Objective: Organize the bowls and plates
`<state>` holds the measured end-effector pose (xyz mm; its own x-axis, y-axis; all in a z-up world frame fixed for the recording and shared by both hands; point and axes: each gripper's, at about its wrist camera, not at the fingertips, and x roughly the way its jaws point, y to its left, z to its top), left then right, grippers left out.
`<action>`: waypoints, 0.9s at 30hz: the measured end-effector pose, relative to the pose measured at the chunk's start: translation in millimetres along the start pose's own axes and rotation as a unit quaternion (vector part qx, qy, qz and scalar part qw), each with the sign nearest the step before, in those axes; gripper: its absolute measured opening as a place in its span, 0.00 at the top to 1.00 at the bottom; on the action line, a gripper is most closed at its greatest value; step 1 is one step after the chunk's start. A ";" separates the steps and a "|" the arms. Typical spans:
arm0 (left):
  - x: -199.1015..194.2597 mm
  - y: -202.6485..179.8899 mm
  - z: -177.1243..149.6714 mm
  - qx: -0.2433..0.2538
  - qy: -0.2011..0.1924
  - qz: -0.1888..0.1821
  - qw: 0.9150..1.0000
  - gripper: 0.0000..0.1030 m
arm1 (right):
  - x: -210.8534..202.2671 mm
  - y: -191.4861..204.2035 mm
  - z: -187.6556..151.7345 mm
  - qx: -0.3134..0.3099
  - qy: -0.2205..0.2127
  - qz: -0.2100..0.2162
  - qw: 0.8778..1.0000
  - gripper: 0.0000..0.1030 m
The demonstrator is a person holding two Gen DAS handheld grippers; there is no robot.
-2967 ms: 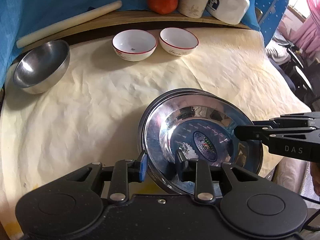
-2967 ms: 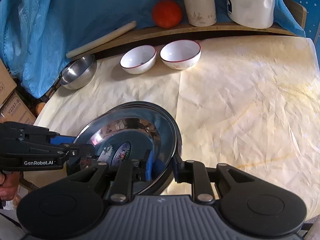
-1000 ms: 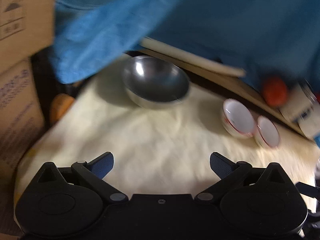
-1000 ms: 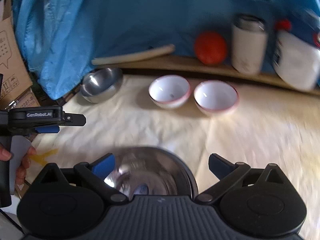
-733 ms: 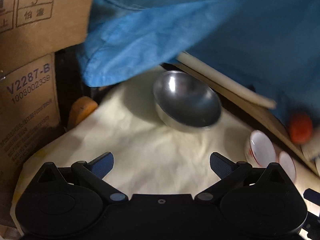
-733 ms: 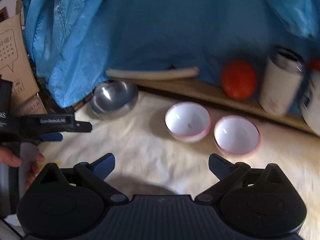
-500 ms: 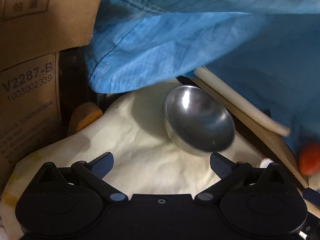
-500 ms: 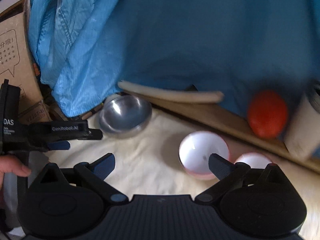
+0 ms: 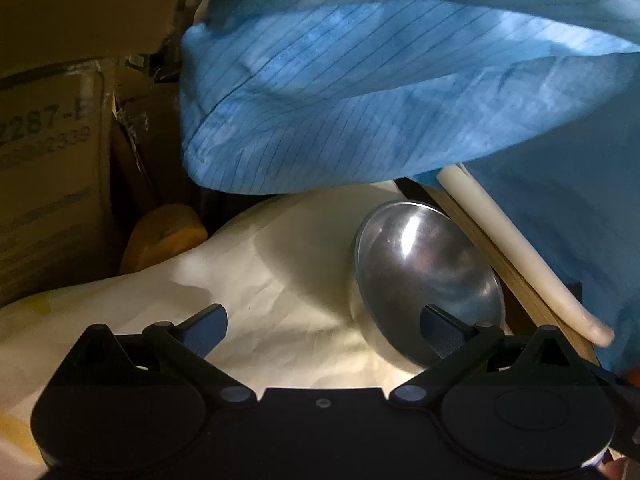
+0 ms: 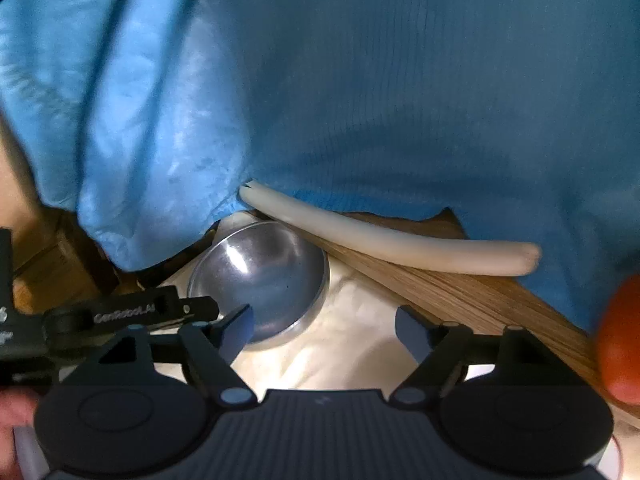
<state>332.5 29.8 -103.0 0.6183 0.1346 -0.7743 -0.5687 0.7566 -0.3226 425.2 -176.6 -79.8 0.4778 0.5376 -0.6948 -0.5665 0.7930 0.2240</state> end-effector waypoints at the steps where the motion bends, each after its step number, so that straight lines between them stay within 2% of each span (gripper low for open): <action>1: 2.0 -0.8 0.7 -0.002 -0.001 0.002 1.000 0.01 | 5.9 -1.8 1.8 0.006 0.006 0.004 1.000 0.28; 4: 6.9 -2.3 1.7 -0.006 -0.003 0.001 1.000 0.02 | 20.7 -4.1 6.6 0.016 0.019 0.014 1.000 0.36; 8: 10.6 -5.6 1.3 0.002 -0.004 -0.008 1.000 0.13 | 35.9 -4.9 8.8 0.023 0.034 0.017 0.999 0.55; 10: 12.7 -5.7 0.7 0.002 -0.002 -0.014 1.000 0.18 | 42.0 -4.9 8.2 0.028 0.039 0.019 0.999 0.62; 13: 19.2 -5.8 -0.7 -0.004 0.005 -0.024 1.000 0.31 | 46.9 -4.7 6.5 0.037 0.044 0.019 0.998 0.72; 17: 23.9 -4.9 -1.9 -0.003 0.012 -0.045 0.999 0.61 | 48.6 -5.1 3.6 0.050 0.043 0.023 0.998 0.78; 20: 25.7 -3.6 -3.9 -0.003 0.019 -0.065 0.998 0.76 | 46.1 -2.9 2.7 0.047 0.045 0.018 0.998 0.78; 27: 14.5 -0.3 -15.0 0.019 0.042 -0.083 0.996 0.78 | 27.9 7.4 -10.6 0.053 0.054 0.001 0.997 0.79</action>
<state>333.6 21.9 -122.3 0.6540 -0.0466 -0.7551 -0.4408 0.7878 -0.4303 427.2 -158.7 -104.7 0.3978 0.5092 -0.7632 -0.4901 0.8211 0.2924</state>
